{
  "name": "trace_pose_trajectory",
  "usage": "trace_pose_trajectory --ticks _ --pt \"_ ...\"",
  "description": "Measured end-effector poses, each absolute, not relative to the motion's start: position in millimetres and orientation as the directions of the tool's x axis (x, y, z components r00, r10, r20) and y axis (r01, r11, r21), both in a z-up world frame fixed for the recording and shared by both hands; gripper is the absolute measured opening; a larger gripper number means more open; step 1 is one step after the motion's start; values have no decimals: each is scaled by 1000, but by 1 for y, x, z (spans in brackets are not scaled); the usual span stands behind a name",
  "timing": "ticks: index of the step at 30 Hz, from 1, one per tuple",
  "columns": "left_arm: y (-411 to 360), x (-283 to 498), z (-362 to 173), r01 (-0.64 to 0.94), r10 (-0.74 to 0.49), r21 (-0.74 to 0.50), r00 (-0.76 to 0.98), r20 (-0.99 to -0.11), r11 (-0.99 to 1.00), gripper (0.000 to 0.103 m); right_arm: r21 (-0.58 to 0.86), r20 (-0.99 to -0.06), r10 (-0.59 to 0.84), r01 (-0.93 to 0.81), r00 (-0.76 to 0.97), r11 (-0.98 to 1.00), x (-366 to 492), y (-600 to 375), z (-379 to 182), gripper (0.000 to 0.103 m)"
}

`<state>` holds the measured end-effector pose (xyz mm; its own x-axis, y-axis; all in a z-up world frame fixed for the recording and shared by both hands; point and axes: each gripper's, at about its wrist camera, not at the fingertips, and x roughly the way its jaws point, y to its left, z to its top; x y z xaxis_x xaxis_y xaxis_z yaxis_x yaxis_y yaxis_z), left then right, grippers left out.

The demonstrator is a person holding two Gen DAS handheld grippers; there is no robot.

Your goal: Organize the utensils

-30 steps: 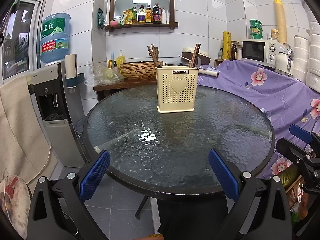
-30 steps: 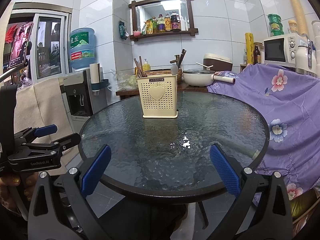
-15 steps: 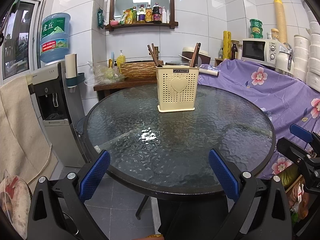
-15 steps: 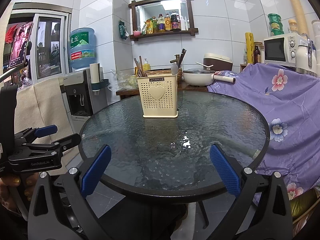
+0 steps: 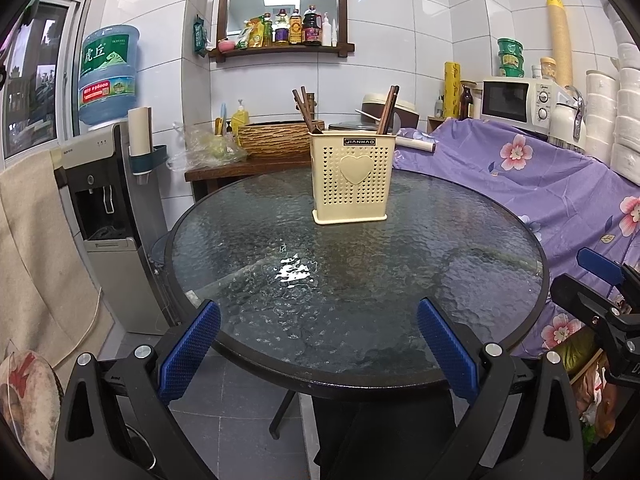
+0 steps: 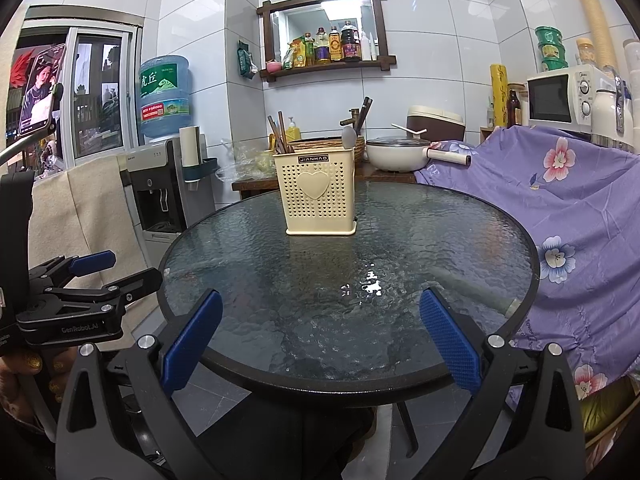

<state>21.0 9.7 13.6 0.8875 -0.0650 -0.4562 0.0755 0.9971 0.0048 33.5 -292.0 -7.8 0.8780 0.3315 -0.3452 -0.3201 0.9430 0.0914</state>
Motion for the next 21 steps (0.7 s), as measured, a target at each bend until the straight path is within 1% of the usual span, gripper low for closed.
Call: trace_pose_trajectory --ticks 3,6,10,15,21 --pt "11 21 14 83 -79 -12 887 -455 996 97 92 -346 331 -319 878 943 33 -291 -9 97" --pt "10 24 14 81 -72 -2 882 -465 997 97 95 -346 333 -320 877 943 32 -291 -10 97" --pt "13 22 14 90 -92 -26 886 -454 996 97 95 -346 333 -320 877 943 33 -292 -9 97" --pt "13 22 13 93 -90 -17 884 -458 996 97 96 -347 332 -319 877 943 33 -291 -9 97" --pt "16 23 15 59 -55 -7 886 -460 998 97 102 -345 331 -315 878 943 33 -292 -10 97"
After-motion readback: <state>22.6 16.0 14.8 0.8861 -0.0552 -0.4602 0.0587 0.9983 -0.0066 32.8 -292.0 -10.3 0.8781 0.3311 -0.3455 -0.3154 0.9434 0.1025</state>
